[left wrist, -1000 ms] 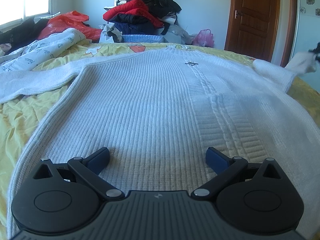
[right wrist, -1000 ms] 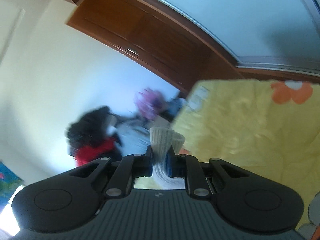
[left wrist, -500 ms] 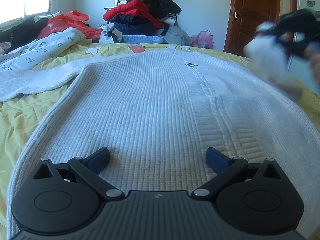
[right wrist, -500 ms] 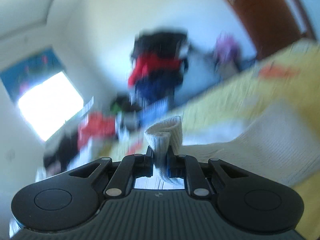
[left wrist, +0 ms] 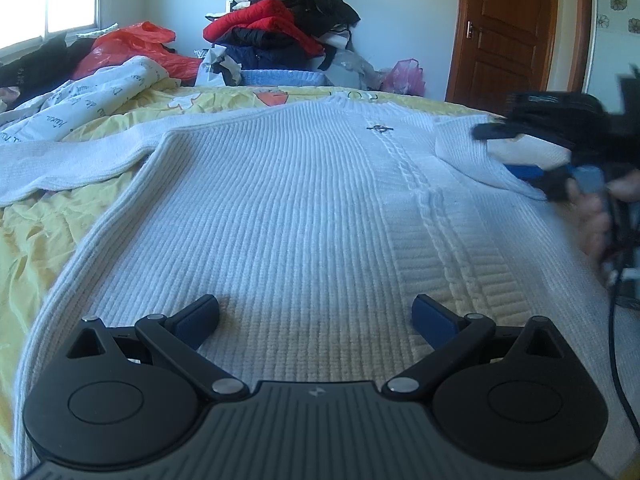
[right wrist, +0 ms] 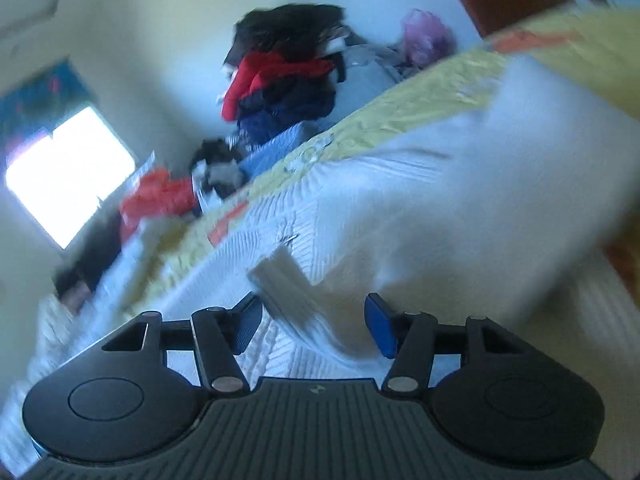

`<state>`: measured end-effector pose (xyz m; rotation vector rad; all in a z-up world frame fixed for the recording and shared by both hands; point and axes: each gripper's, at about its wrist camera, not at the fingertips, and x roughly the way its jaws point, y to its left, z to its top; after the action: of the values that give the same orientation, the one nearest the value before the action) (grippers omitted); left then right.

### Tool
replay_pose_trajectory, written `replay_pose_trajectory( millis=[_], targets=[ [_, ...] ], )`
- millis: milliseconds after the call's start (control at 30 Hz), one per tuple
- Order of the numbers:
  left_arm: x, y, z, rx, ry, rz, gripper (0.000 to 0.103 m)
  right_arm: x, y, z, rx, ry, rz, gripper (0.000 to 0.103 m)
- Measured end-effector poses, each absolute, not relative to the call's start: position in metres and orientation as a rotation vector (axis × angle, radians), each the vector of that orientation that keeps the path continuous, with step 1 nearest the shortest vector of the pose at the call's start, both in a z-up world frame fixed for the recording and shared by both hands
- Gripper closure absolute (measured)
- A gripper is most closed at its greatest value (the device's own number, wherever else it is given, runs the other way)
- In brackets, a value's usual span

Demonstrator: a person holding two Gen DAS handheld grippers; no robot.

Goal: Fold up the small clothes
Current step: 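Carry the sleeve across the cardigan body with the right gripper and release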

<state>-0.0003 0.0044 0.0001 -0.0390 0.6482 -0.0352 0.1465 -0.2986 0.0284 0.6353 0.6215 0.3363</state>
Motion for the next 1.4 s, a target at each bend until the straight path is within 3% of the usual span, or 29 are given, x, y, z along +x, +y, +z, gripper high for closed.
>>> replay_pose_trajectory(
  millis=[200, 367, 533, 733, 767, 800, 867, 1033, 1067, 1267, 1400],
  targets=[
    [0.017, 0.013, 0.033, -0.198, 0.670, -0.080, 0.000, 0.110, -0.330, 0.010, 0.751, 0.573, 0.340, 0.041],
    [0.091, -0.005, 0.070, -0.307, 0.711, -0.190, 0.000, 0.105, -0.337, 0.001, 0.841, 0.545, 0.350, 0.041],
    [0.170, -0.017, 0.045, -0.634, 0.932, -0.327, 0.000, 0.102, -0.343, -0.002, 0.871, 0.530, 0.375, 0.041],
    [0.198, -0.038, 0.021, -0.629, 1.001, -0.285, 0.002, 0.102, -0.346, -0.003, 0.889, 0.518, 0.390, 0.038],
    [0.198, -0.040, 0.021, -0.620, 0.996, -0.286, 0.013, 0.102, -0.346, -0.003, 0.894, 0.514, 0.392, 0.038],
    [0.199, -0.042, 0.021, -0.610, 1.003, -0.279, 0.030, 0.101, -0.347, -0.003, 0.908, 0.506, 0.391, 0.039],
    [0.201, -0.041, 0.021, -0.580, 1.011, -0.244, 0.050, 0.097, -0.350, -0.002, 0.939, 0.464, 0.356, 0.038],
    [0.206, -0.042, 0.022, -0.534, 1.015, -0.253, 0.073, 0.086, -0.349, 0.006, 0.892, 0.389, 0.270, 0.036],
    [0.206, -0.044, 0.023, -0.510, 1.008, -0.247, 0.088, 0.086, -0.347, 0.007, 0.881, 0.388, 0.259, 0.036],
    [0.201, -0.058, 0.040, -0.371, 0.927, -0.219, 0.098, 0.087, -0.343, 0.008, 0.837, 0.381, 0.225, 0.036],
    [0.201, -0.051, 0.066, -0.316, 0.860, -0.230, 0.098, 0.084, -0.335, 0.013, 0.764, 0.356, 0.196, 0.035]
  ],
)
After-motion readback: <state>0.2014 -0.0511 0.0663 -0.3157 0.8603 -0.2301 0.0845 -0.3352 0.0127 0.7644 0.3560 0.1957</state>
